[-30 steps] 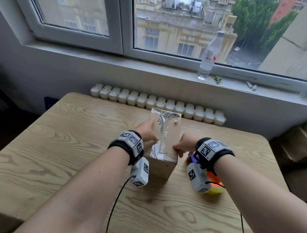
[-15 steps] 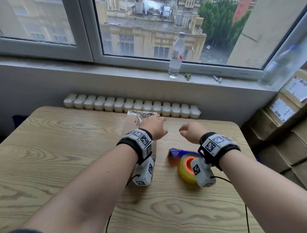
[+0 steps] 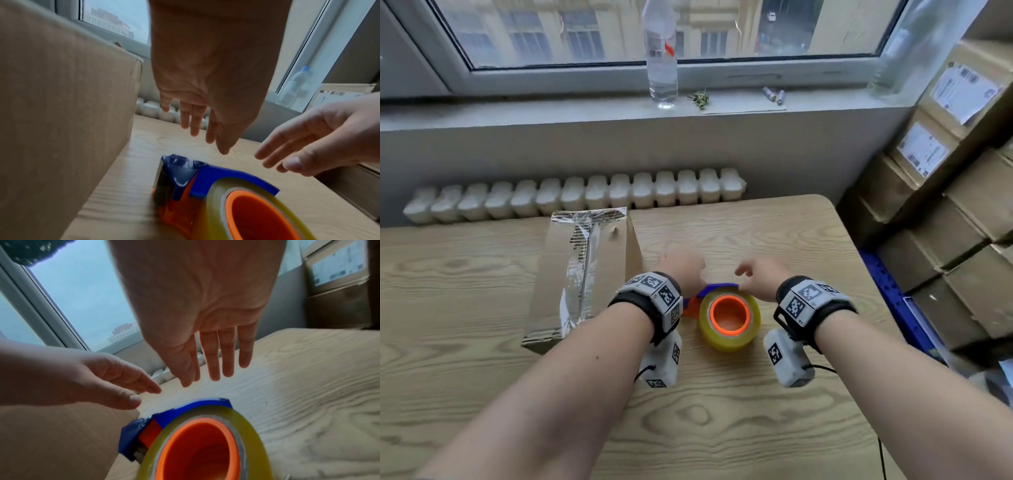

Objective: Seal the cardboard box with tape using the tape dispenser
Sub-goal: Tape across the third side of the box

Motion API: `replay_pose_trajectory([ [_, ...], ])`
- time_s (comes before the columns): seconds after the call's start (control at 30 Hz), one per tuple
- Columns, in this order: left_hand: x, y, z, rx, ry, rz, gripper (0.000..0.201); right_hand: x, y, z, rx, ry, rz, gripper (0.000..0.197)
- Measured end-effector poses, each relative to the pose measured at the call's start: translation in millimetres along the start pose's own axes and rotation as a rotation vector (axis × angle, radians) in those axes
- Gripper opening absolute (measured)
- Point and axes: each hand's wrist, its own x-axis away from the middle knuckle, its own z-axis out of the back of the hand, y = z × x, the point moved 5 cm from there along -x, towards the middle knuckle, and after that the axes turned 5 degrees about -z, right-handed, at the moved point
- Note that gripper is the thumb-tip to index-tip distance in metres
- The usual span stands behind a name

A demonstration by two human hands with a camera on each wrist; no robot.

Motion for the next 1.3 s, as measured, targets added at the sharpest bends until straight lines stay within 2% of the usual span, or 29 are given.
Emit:
replay_pose_trajectory([
  [0.2, -11.3, -7.8, -25.0, 0.077, -0.126, 0.031, 0.044, -31.0, -14.1, -34.7, 0.067, -0.082, 0.082, 0.044],
  [0.4, -15.4, -15.6, -32.8, 0.138, -0.162, 0.058, 0.036, -46.2, -15.3, -47.5, 0.144, -0.068, 0.054, 0.021],
  [0.5, -15.4, -16.8, -29.6, 0.165, -0.153, 0.07, 0.039, -45.0, -16.2, -43.6, 0.148, -0.076, 0.044, 0.022],
  [0.67, -11.2, -19.0, -5.2, 0.29, -0.059, 0.083, 0.046, -36.5, -16.9, -17.0, 0.075, -0.024, 0.025, 0.033],
  [0.8, -1.2, -20.8, 24.0, 0.402, 0.084, 0.079, 0.047, -21.8, -20.6, 16.3, 0.021, 0.033, -0.017, 0.059],
  [0.93, 22.7, -21.9, 58.8, 0.376, 0.198, 0.059, 0.044, 0.7, -28.5, 47.8, 0.033, 0.121, -0.025, 0.032],
  [1.03, 43.8, -30.6, 76.8, 0.402, 0.24, 0.104, 0.046, 22.0, -38.0, 65.0, 0.044, 0.206, -0.013, 0.031],
  [1.1, 51.5, -41.6, 81.6, 0.5, 0.27, 0.133, 0.047, 36.4, -45.9, 73.9, 0.031, 0.249, -0.003, 0.032],
  [1.17, 56.0, -51.3, 81.6, 0.738, 0.29, 0.166, 0.047, 48.4, -54.7, 80.5, 0.029, 0.28, 0.02, 0.034],
  [1.23, 62.8, -55.3, 80.1, 0.962, 0.27, 0.193, 0.046, 59.8, -64.5, 84.5, 0.035, 0.311, 0.045, 0.036],
  [1.3, 72.4, -55.6, 81.3, 1.065, 0.247, 0.196, 0.041, 67.9, -73.2, 87.3, 0.025, 0.341, 0.061, 0.037],
])
